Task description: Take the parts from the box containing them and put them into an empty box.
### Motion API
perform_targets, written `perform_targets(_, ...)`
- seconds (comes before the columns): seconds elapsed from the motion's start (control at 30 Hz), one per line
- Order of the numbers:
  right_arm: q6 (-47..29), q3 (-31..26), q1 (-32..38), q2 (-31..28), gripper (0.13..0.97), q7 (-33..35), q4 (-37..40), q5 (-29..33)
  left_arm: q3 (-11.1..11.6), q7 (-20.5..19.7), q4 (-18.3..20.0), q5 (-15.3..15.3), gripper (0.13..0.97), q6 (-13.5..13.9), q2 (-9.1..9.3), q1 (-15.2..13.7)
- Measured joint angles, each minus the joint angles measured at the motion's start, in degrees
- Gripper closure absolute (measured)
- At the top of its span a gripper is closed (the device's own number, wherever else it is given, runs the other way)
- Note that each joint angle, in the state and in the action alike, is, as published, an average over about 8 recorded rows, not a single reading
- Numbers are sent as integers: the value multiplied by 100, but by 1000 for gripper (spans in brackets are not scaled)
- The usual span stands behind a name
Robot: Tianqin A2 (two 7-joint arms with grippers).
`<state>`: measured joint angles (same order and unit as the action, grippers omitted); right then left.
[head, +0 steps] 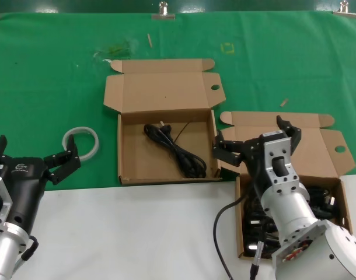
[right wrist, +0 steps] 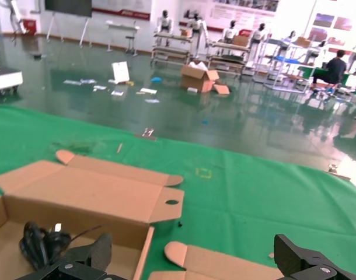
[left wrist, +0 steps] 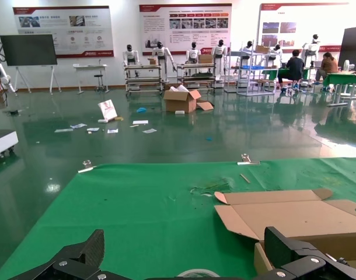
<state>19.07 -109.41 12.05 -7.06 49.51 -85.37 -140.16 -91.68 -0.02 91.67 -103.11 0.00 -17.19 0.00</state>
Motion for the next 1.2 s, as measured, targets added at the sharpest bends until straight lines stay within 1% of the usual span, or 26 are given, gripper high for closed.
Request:
perform_targets(0.13,-149,139,-94,0,134,-387,-49,289,0,1,0,0,132,0,0,0)
perform_targets(1.2,-1348,1254,-853,0,129,-3501,-446,2618,0,1,0,-2,132,0,0,0)
